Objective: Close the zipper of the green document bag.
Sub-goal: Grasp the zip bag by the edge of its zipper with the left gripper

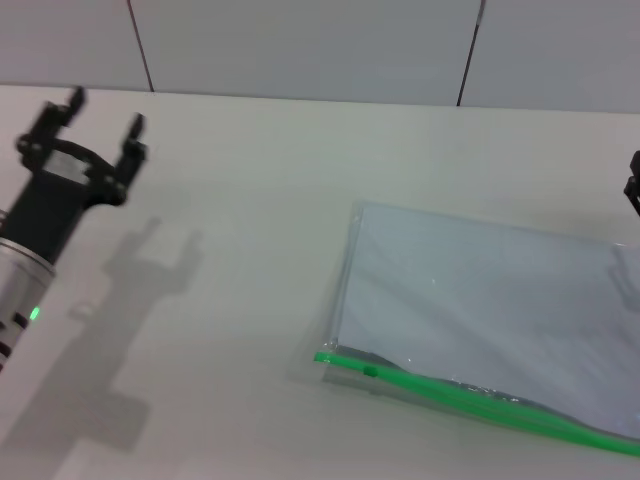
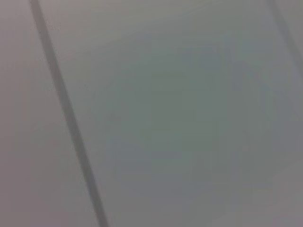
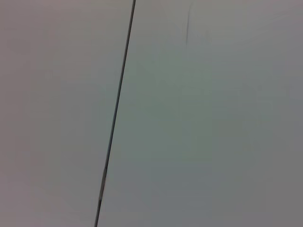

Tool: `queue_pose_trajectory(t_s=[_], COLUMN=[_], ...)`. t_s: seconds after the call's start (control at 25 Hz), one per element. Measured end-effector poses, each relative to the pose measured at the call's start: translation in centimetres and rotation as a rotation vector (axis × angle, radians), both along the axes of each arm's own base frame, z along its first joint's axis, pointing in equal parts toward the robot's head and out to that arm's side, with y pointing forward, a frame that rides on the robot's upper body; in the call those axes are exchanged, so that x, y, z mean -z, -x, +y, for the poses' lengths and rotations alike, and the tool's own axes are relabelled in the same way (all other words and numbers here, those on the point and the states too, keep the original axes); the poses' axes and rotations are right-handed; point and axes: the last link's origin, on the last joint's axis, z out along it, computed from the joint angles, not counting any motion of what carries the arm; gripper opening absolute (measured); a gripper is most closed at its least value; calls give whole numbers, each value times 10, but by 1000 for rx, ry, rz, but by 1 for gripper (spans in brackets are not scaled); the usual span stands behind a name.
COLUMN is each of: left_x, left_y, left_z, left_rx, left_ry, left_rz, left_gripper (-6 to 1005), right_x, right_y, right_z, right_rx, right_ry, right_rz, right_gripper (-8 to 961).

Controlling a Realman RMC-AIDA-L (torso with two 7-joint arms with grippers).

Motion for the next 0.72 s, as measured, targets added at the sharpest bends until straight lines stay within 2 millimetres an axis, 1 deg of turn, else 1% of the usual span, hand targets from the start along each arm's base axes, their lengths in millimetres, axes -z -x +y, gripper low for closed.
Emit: queue_pose_trajectory(t_s=[0.2,0.32,0.56,0.72], left_x=[24,44,78,90], left_y=[-11,-16,-17,-19], left_z=[-9,-21,-47,-60], left_rx=[102,176,282,357], left_ry=[144,266,477,562], left_rz=[94,165,296,368], left_gripper=[650,650,650,652], right_x=[0,0,0,-1], right_y=[0,0,0,-1], right_z=[0,0,0,0], right_rx=[1,1,3,5], right_ry=[-2,-2,-3,-3], right_rz=[1,1,1,-1], right_gripper=[802,802,802,802])
